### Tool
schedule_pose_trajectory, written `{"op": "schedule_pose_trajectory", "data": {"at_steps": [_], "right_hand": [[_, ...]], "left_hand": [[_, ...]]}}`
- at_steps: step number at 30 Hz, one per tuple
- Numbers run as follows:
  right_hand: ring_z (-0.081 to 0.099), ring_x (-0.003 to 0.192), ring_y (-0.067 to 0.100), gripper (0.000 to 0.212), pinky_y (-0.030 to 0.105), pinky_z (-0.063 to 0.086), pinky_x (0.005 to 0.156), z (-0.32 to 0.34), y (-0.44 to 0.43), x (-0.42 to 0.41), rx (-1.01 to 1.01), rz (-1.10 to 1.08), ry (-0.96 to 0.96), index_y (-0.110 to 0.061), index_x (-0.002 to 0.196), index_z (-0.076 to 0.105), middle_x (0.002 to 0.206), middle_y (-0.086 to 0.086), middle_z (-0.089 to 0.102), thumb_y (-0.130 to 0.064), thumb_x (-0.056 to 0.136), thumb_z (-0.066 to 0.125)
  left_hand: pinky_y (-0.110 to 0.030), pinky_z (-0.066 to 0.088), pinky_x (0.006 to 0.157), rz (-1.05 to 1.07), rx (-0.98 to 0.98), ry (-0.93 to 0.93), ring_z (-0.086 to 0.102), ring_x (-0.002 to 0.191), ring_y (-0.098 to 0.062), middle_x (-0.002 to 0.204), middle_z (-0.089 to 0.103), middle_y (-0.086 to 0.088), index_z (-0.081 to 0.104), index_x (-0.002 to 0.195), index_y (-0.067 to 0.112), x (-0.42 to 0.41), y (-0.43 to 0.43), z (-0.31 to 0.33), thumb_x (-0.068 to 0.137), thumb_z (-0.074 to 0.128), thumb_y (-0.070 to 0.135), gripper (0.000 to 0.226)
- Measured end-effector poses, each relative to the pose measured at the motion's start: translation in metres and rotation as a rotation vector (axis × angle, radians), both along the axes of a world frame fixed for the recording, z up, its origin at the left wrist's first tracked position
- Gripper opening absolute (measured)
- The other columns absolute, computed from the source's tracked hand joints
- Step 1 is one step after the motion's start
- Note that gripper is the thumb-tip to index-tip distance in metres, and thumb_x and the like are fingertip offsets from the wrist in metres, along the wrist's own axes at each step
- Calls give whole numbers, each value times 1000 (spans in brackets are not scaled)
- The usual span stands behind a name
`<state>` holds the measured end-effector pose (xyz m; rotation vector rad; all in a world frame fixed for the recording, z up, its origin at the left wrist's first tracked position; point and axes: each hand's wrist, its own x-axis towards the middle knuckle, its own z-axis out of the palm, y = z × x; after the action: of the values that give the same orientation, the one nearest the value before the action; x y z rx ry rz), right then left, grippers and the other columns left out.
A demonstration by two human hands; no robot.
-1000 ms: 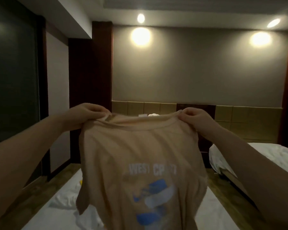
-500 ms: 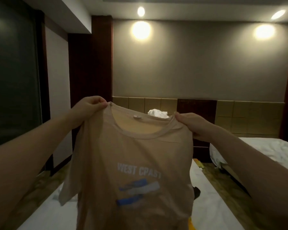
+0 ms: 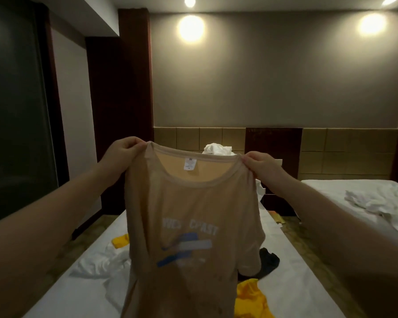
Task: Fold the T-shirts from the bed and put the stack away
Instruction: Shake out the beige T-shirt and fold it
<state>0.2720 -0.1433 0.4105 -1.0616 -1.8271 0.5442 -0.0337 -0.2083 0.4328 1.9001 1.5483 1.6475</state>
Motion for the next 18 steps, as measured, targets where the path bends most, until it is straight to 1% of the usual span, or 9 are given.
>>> {"op": "schedule_pose_trajectory", "data": {"at_steps": [3,5,6,8,9,12,15,16,18], "right_hand": [[57,91,18,22,36,46,81,3,7,1,25,-46,-65,-19,92,64,90,-2,61,-33,95,48],[56,83,18,30,31,44,73,6,12,5,-25,-15,11,-9,92,66,87,3,61,-34,95,50],[54,79,18,34,31,42,72,5,12,5,-59,-21,-22,-5,90,66,84,4,60,-35,95,50],[53,72,15,34,30,39,72,0,10,2,-68,-21,-188,-7,79,64,77,4,58,-34,95,50],[54,70,17,30,30,40,69,-5,13,1,-20,-23,-186,-7,78,63,75,6,58,-30,94,52],[50,70,20,33,28,36,60,1,15,3,37,-63,3,-1,86,65,75,9,54,-29,94,51],[50,73,14,33,23,34,59,2,15,4,-107,-73,-207,-7,86,63,79,2,55,-34,96,47],[51,73,12,33,21,35,59,1,16,2,-99,-89,-221,-8,88,64,81,1,56,-34,97,45],[55,70,9,30,19,42,58,7,10,1,-146,-6,-64,-11,87,63,81,1,58,-32,98,45]], "left_hand": [[-27,38,70,13,-17,8,49,84,-11,88,54,3,63,95,15,-3,10,-3,96,47,25,19],[-26,39,69,26,-16,-12,50,82,-12,88,55,2,63,93,15,-4,14,-6,96,47,27,20],[-26,39,68,37,-42,9,51,81,-13,87,56,1,62,91,16,-5,18,-8,96,46,28,21],[-24,39,66,80,-163,198,52,78,-15,86,57,-4,60,82,19,-4,25,-17,96,46,27,21],[-23,38,65,92,-197,264,53,77,-16,85,58,-5,59,80,20,-4,28,-23,96,47,26,22],[-23,38,62,99,-123,132,52,74,-16,82,56,-4,62,88,13,-2,27,-20,97,45,28,25],[-25,41,66,68,-162,114,53,77,-15,84,57,-2,62,91,15,-3,24,-15,97,45,31,25],[-27,42,69,46,-187,93,53,80,-15,86,57,-1,62,90,18,-5,24,-15,96,45,33,24],[-30,44,75,-20,-244,-45,54,84,-17,91,57,-2,61,87,23,-7,22,-19,96,46,35,21]]}}
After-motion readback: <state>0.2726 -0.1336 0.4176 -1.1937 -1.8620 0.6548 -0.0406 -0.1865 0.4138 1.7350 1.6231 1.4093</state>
